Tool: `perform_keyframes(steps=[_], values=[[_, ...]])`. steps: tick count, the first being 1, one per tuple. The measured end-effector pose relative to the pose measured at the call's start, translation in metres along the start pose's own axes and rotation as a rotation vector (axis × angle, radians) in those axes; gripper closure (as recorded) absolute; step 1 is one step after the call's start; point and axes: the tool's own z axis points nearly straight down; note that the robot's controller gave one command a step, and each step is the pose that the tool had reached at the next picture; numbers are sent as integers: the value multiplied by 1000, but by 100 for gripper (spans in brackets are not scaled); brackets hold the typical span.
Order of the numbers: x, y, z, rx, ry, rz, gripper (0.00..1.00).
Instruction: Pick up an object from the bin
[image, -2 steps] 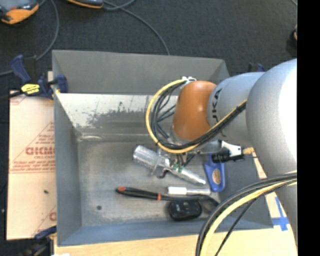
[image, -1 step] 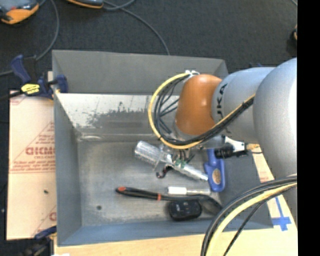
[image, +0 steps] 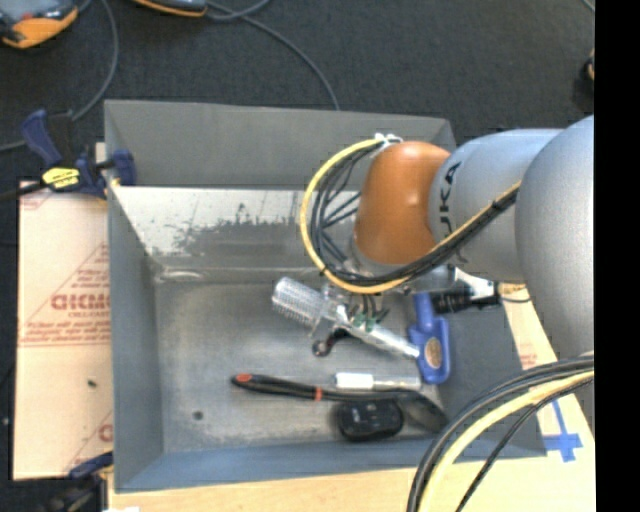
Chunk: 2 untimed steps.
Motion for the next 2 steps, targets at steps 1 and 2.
perform_keyframes(steps=[1,2], values=[[1,0,-19,1,3,-1,100],[0,0,-34,-1,-2,-2,100]])
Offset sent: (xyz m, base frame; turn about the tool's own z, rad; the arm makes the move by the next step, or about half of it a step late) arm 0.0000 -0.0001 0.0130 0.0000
